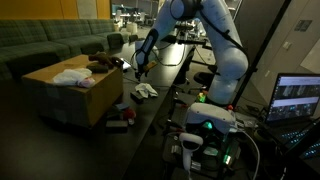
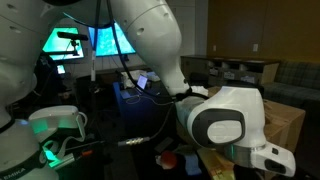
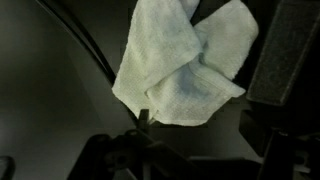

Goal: Swap the things on the box with the things on the table

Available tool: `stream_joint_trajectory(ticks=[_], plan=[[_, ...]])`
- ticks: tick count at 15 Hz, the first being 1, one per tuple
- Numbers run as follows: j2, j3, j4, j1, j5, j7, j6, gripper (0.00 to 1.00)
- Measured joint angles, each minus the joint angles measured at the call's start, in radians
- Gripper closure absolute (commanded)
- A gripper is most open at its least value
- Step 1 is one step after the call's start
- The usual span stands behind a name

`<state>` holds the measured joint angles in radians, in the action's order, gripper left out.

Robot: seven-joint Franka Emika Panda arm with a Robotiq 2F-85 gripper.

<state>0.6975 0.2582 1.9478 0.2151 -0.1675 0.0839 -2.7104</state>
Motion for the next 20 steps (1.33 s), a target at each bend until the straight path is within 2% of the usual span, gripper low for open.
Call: stream_joint_trajectory(ticks=[8,15,20], plan=[[-0.129,-0.090,0.165,-0.089,0.000,0.001,-0.080,0.00],[-0.136,-0.196,0.246,-0.104,0.070,-0.003,-0.191,0.00],[-0.108,-0.218,0.294,-0.129,0.096,-0.002,-0.315,0.00]])
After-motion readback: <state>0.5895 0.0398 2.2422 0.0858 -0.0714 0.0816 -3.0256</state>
